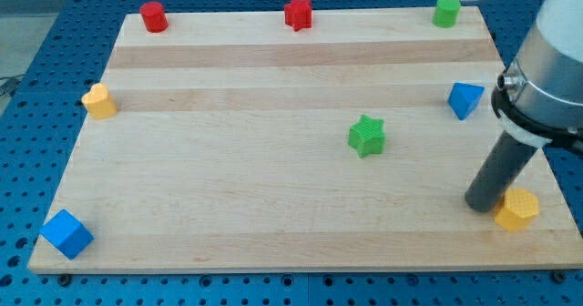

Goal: Move the yellow hexagon towards bottom right side of the board

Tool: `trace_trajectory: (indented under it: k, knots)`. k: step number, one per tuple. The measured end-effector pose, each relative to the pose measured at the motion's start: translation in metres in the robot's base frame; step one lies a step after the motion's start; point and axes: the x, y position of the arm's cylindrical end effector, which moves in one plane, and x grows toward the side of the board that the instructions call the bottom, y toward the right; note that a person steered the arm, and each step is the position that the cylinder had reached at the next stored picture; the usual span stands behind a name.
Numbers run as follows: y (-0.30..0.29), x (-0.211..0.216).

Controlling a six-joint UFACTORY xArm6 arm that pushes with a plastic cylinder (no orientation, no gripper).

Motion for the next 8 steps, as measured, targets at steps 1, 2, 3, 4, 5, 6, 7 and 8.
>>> trace_trajectory:
  k: [1, 2, 3, 4, 5, 6, 7, 8]
  knots:
    - [0.006, -0.006]
    - [0.027, -0.003]
    - [0.030, -0.003]
    - [0.027, -0.006]
    - [0.013, -0.028]
    - [0.010, -0.044]
    - [-0.001, -0.069]
    - [-0.017, -0.099]
